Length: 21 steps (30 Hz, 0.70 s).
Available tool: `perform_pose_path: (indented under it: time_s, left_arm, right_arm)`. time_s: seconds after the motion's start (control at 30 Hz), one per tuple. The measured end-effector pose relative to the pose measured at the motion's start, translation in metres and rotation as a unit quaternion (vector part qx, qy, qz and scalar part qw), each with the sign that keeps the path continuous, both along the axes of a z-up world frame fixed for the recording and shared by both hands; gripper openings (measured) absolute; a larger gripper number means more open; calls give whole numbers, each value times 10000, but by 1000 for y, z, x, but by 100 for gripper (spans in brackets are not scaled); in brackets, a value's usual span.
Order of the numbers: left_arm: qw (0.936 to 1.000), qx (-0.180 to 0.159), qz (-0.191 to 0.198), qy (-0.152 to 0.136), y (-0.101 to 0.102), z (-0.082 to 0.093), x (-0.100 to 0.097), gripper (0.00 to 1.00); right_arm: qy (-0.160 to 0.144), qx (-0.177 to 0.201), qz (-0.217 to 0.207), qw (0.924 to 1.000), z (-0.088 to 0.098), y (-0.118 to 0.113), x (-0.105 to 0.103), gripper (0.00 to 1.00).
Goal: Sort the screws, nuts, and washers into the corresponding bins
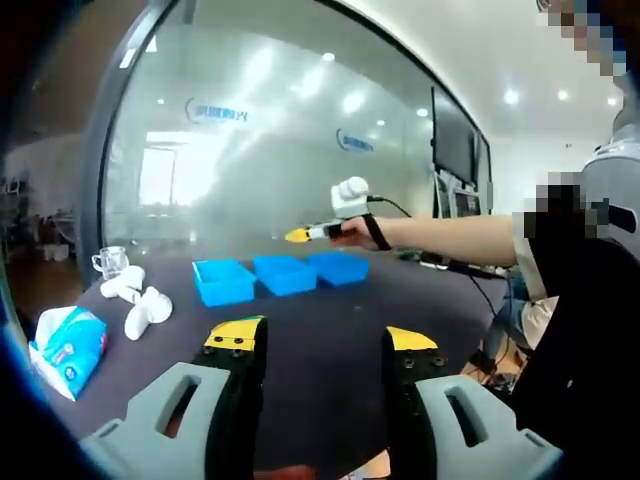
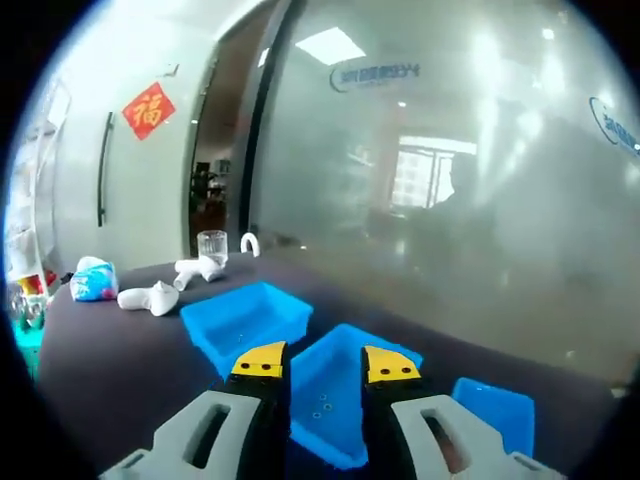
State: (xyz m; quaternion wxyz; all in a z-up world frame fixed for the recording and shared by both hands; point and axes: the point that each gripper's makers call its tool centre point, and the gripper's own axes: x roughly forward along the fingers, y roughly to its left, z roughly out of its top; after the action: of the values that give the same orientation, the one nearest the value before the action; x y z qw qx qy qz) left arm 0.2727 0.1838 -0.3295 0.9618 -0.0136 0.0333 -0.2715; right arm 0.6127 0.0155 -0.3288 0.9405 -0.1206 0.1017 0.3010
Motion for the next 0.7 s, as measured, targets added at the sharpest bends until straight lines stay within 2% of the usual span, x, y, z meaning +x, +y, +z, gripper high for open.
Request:
perform_pose_path:
  time_s: [0.27,0.47,0.6,0.7]
  left_arm:
    - [10000,-31,-66,51,-3,-4,1,44]
    - [9998,-46,-168,125,-8,-7,0,44]
    - [9994,14,-288,167,-16,-10,-2,44]
    - [9992,51,-349,181,-20,-11,-3,44]
  right_arm:
    - [155,-24,455,9988,-15,-14,-49,25]
    - [236,-139,922,9954,-27,-22,-97,25]
    - [465,-633,1513,9854,-43,-23,-135,24]
    - [566,-870,1837,9775,-49,-25,-154,24]
